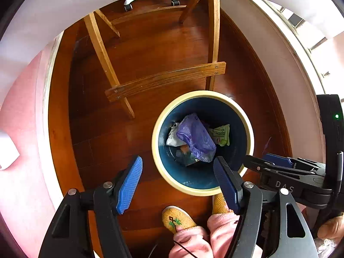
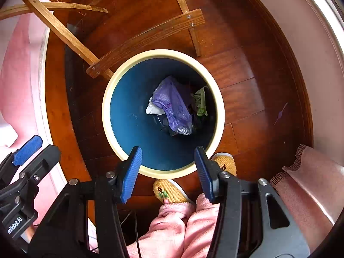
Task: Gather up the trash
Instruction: 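Open both grippers to drop the wrapper and cracker pack into the bin, then raise both tools back toward the table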
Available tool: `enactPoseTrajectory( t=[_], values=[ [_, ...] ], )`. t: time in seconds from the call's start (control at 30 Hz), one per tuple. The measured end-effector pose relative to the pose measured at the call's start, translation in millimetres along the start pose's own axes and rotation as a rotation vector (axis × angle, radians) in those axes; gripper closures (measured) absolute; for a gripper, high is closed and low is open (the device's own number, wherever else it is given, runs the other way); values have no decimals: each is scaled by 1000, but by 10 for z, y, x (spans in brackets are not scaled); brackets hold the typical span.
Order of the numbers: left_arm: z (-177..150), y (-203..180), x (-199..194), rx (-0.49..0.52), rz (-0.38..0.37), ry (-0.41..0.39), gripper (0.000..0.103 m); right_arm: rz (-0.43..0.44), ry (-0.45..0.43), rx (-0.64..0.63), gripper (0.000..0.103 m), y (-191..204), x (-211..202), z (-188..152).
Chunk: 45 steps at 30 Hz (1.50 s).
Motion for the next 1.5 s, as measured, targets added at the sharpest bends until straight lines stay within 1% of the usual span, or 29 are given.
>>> enactPoseTrajectory(
  t=[0.13,0.2,0.37,0.53,0.67,0.83,1.07,1.2,1.37,1.5],
  values=[
    [38,110,-125,-41,6,-9,33,7,-5,-17,55,79,-113,-32],
    [62,131,-196,-61,12,-16,33,16,-12,-29,55,138,-232,-49],
    [107,129,-537,-85,17,-31,33,18,-36,-58,55,322,-533,-26],
    [192,95,-1071,-70,15,-81,33,24,-69,-76,55,549,-966,40],
    [271,86,-1564,-56,19,-125,33,25,-99,-86,55,732,-1400,78],
    [354,136,-2186,-62,9,-174,33,33,-140,-96,55,946,-1956,97],
    [397,187,-3059,-69,-48,-237,33,36,-201,-109,55,1237,-2750,62],
    [395,158,-3506,-20,-57,-289,33,44,-243,-107,55,1409,-3202,18],
    [376,117,-3971,32,-60,-347,33,42,-325,-117,55,1604,-3759,1],
    [422,119,-4337,72,-65,-407,33,39,-383,-114,55,1716,-4149,8]
  ],
)
Point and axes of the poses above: each gripper's, at about its wrist camera, not at the fingertips, and x roughly the way its jaws point, y to its left, z to its top, the point moved 8 cm from there along x, roughly the way its jaws point, and after that the axes turned 12 degrees about -x, right-handed, at the moved point
